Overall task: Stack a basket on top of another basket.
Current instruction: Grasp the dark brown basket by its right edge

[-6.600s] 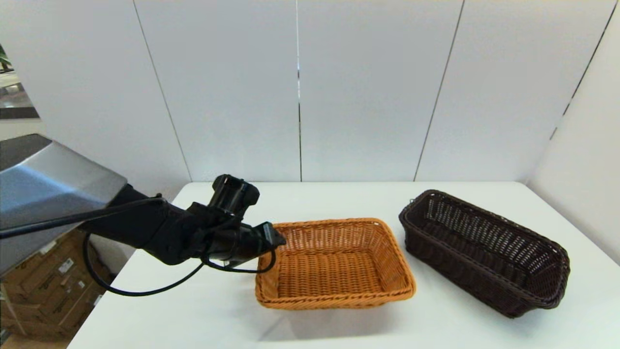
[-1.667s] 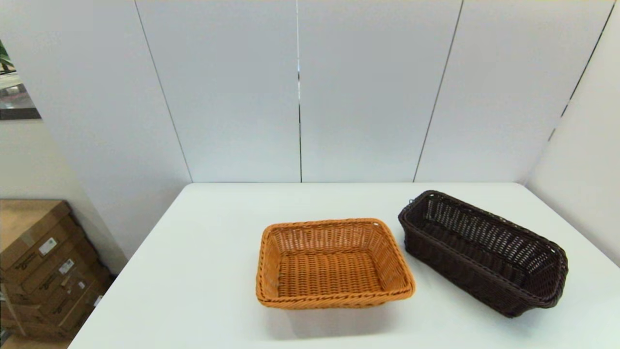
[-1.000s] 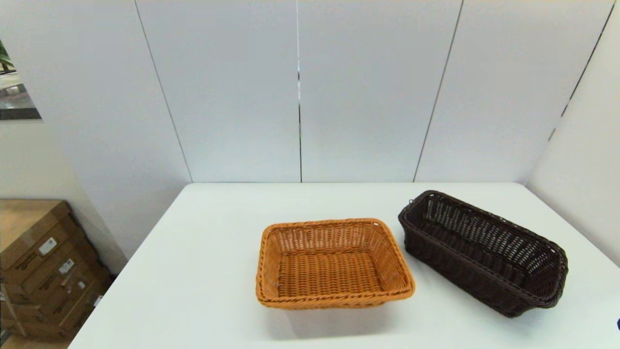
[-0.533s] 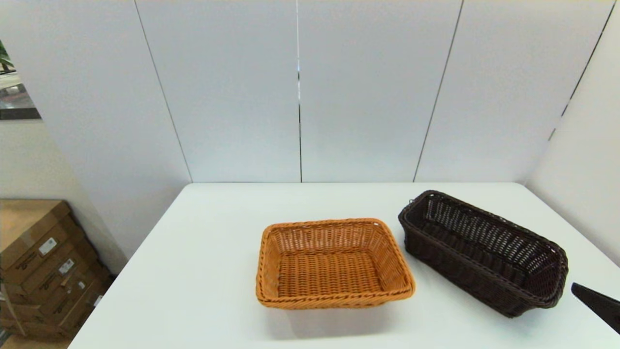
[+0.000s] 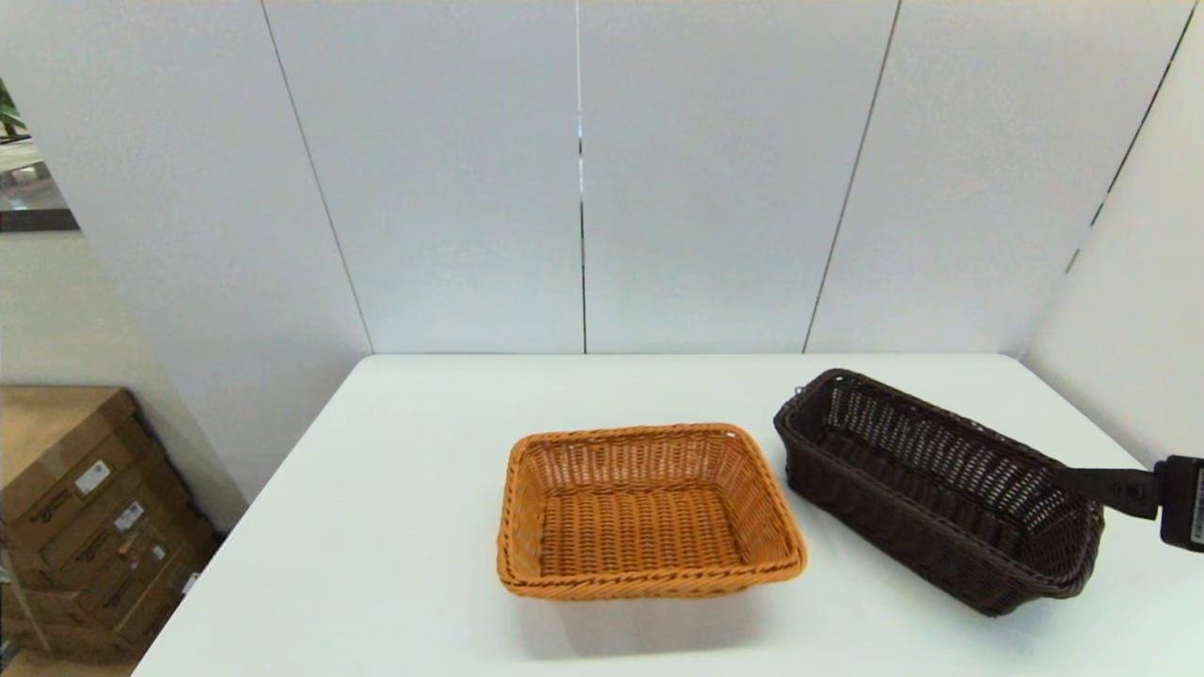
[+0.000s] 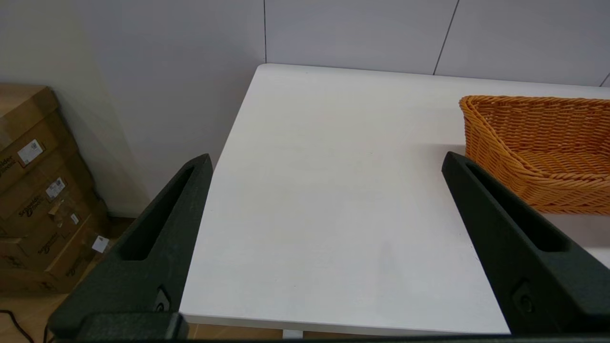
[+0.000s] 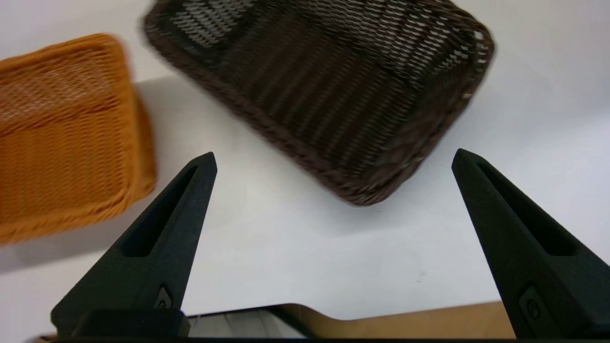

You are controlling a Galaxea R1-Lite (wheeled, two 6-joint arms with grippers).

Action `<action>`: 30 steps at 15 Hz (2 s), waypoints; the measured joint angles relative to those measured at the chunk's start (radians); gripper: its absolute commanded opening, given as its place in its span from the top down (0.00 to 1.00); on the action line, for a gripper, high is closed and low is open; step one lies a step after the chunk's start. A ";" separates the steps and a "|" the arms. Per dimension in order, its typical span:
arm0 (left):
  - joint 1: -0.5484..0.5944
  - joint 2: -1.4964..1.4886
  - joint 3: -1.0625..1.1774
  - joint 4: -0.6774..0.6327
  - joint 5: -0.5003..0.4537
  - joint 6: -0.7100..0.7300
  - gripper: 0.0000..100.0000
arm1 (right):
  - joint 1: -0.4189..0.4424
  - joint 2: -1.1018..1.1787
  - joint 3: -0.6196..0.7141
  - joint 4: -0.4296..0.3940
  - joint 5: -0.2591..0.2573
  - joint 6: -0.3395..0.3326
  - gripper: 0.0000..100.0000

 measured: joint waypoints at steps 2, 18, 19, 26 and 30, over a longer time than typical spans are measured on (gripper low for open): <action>0.000 0.000 0.000 0.000 0.000 0.000 0.00 | -0.037 0.086 -0.077 0.074 -0.001 0.000 0.00; 0.000 0.000 0.000 0.000 0.000 0.000 0.00 | -0.171 0.528 -0.328 0.276 -0.058 0.031 0.00; 0.000 0.000 0.000 0.000 0.000 0.000 0.00 | -0.174 0.554 -0.334 0.275 -0.058 0.055 0.00; 0.000 0.000 0.000 0.000 0.000 0.000 0.00 | -0.207 0.694 -0.395 0.277 -0.057 0.179 0.00; 0.000 0.000 0.000 0.000 0.000 0.000 0.00 | -0.211 0.756 -0.421 0.276 -0.053 0.264 0.00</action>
